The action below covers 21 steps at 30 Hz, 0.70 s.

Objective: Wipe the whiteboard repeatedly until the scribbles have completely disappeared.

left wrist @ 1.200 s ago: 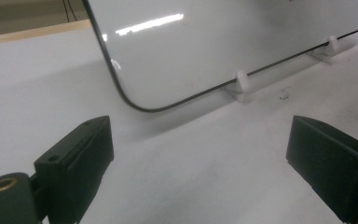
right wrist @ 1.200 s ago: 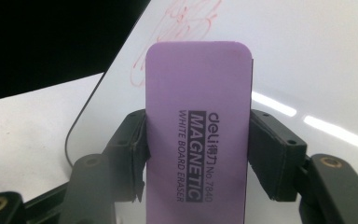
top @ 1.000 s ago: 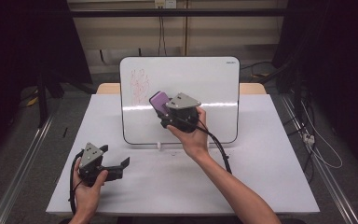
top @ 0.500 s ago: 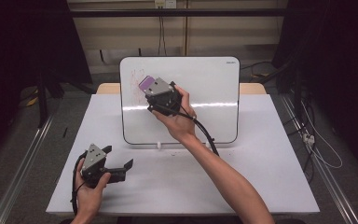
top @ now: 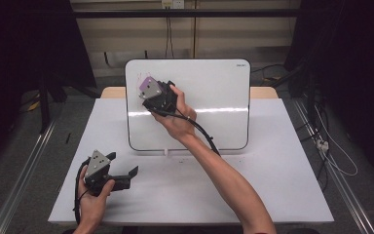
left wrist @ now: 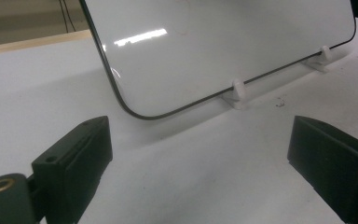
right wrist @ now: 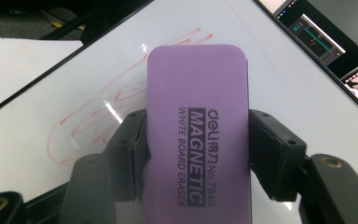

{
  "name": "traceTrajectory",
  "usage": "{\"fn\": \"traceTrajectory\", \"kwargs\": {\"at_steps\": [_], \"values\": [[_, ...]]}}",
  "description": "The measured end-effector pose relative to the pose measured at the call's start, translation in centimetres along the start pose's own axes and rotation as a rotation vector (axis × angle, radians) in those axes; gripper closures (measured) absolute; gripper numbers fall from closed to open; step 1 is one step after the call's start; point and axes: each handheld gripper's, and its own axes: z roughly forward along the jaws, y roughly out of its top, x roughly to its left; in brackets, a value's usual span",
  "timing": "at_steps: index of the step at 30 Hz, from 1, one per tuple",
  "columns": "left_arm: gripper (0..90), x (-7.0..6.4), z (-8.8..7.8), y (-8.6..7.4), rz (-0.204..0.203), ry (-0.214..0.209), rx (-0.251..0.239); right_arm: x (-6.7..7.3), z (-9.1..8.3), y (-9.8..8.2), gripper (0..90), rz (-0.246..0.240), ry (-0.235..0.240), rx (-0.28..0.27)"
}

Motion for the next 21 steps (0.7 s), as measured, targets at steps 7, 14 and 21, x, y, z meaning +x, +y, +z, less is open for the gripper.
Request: {"fn": "traceTrajectory", "kwargs": {"at_steps": [7, 14, 21], "values": [[6.3, 0.7, -0.1, -0.1, -0.022, 0.023, 0.009, 1.4, 0.5, -0.1, 41.5, -0.028, 0.009, 0.004], [6.3, 0.9, -0.1, -0.1, -0.030, 0.018, 0.007, 3.0, 0.4, -0.6, 41.5, -0.029, 0.054, -0.012], [6.3, 0.8, -0.1, -0.1, -0.025, 0.012, 0.007, 1.9, 0.7, -0.6, 41.5, -0.003, 0.085, -0.048]]}}
